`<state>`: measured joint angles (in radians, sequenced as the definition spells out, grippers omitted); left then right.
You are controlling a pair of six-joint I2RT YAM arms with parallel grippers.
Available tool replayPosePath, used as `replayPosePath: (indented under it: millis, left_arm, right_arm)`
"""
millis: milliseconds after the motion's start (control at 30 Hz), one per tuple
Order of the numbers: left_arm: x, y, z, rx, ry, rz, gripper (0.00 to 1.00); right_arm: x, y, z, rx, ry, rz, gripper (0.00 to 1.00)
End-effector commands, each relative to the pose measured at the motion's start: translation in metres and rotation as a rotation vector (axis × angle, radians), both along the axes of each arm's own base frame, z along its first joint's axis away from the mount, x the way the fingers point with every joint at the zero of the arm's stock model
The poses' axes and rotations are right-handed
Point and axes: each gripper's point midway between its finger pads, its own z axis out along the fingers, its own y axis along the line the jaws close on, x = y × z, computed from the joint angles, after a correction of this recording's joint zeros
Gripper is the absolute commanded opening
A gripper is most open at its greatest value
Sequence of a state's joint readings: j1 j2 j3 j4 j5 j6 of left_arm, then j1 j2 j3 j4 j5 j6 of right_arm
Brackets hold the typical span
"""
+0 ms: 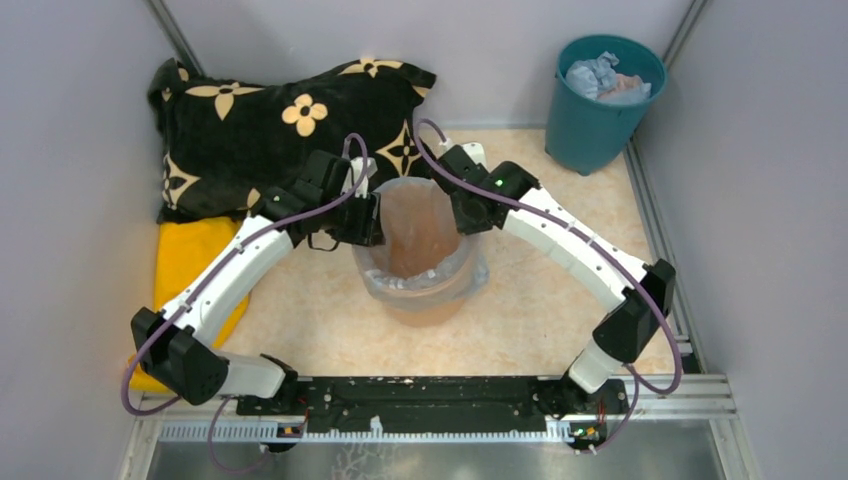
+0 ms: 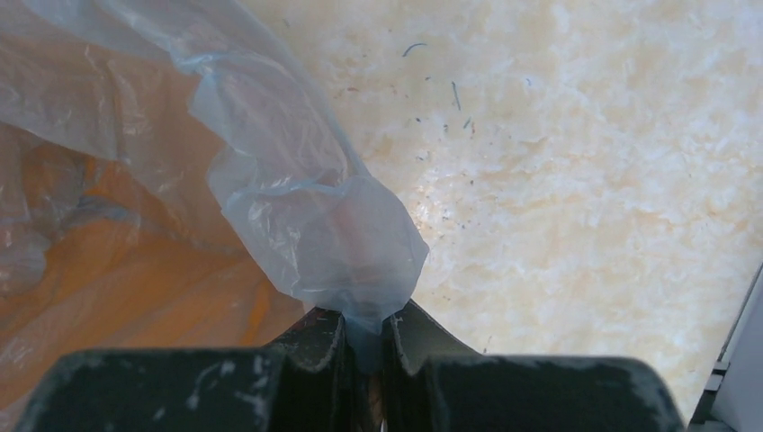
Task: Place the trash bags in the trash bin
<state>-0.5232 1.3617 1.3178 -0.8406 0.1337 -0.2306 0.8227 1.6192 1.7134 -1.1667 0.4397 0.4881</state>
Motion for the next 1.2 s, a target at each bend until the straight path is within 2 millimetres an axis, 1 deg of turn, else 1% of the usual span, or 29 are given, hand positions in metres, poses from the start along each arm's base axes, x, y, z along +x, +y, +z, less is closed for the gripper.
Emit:
replayPosePath:
  millis: [0, 33, 67, 100, 167, 200, 233, 300, 400, 433, 500, 600, 667, 767, 833, 967, 1033, 1133, 1167]
  left_arm:
    - [-0.015, -0.043, 0.018, -0.204, 0.034, -0.131, 0.57]
    - [-0.017, -0.046, 0.020, -0.216, 0.037, -0.142, 0.58]
    - [-0.018, -0.049, 0.020, -0.223, 0.038, -0.150, 0.59]
    - [-0.019, -0.051, 0.020, -0.227, 0.039, -0.158, 0.60]
    - [-0.020, -0.056, 0.021, -0.240, 0.045, -0.176, 0.62]
    - [-0.020, -0.057, 0.022, -0.247, 0.043, -0.181, 0.64]
    - [-0.019, -0.058, 0.024, -0.252, 0.037, -0.186, 0.68]
    - [-0.017, -0.059, 0.033, -0.256, 0.015, -0.192, 0.74]
    - [-0.019, -0.058, 0.047, -0.262, -0.008, -0.204, 0.77]
    - [-0.020, -0.058, 0.051, -0.266, -0.014, -0.209, 0.77]
    - [-0.022, -0.057, 0.055, -0.272, -0.025, -0.213, 0.78]
    - [-0.024, -0.056, 0.056, -0.272, -0.028, -0.218, 0.78]
    - [-0.025, -0.056, 0.055, -0.274, -0.023, -0.224, 0.78]
    - [-0.027, -0.057, 0.049, -0.273, -0.006, -0.231, 0.78]
    - [-0.029, -0.058, 0.046, -0.276, 0.006, -0.237, 0.78]
    - [-0.032, -0.059, 0.037, -0.284, 0.029, -0.245, 0.78]
    - [-0.035, -0.059, 0.033, -0.284, 0.040, -0.245, 0.78]
    - [-0.038, -0.058, 0.028, -0.286, 0.045, -0.248, 0.78]
    - [-0.038, -0.058, 0.026, -0.286, 0.048, -0.249, 0.78]
  right_arm:
    - [0.007, -0.021, 0.014, 0.060, -0.056, -0.034, 0.03]
    - [0.008, -0.025, 0.012, 0.069, -0.052, -0.037, 0.05]
    - [0.009, -0.032, 0.008, 0.075, -0.047, -0.046, 0.09]
    - [0.008, -0.036, 0.003, 0.076, -0.040, -0.046, 0.19]
    - [0.009, -0.039, 0.001, 0.088, -0.035, -0.041, 0.44]
    - [0.009, -0.040, 0.001, 0.087, -0.038, -0.041, 0.53]
    - [0.009, -0.041, 0.005, 0.089, -0.048, -0.045, 0.60]
    - [0.010, -0.044, 0.018, 0.103, -0.081, -0.055, 0.67]
    - [0.006, -0.050, 0.041, 0.119, -0.116, -0.072, 0.70]
    - [0.004, -0.052, 0.047, 0.125, -0.115, -0.074, 0.70]
    - [-0.005, -0.050, 0.051, 0.149, -0.092, -0.061, 0.71]
    - [-0.024, -0.042, 0.044, 0.165, -0.049, -0.030, 0.72]
    - [-0.037, -0.034, 0.036, 0.173, -0.025, -0.009, 0.72]
    - [-0.055, -0.024, 0.024, 0.184, 0.005, 0.018, 0.72]
    - [-0.064, -0.020, 0.014, 0.183, 0.026, 0.029, 0.72]
    - [-0.073, -0.016, -0.002, 0.167, 0.055, 0.027, 0.72]
    - [-0.076, -0.019, -0.009, 0.128, 0.067, 0.019, 0.72]
    - [-0.077, -0.021, -0.016, 0.117, 0.066, 0.011, 0.73]
    - [-0.076, -0.020, -0.017, 0.120, 0.063, 0.011, 0.71]
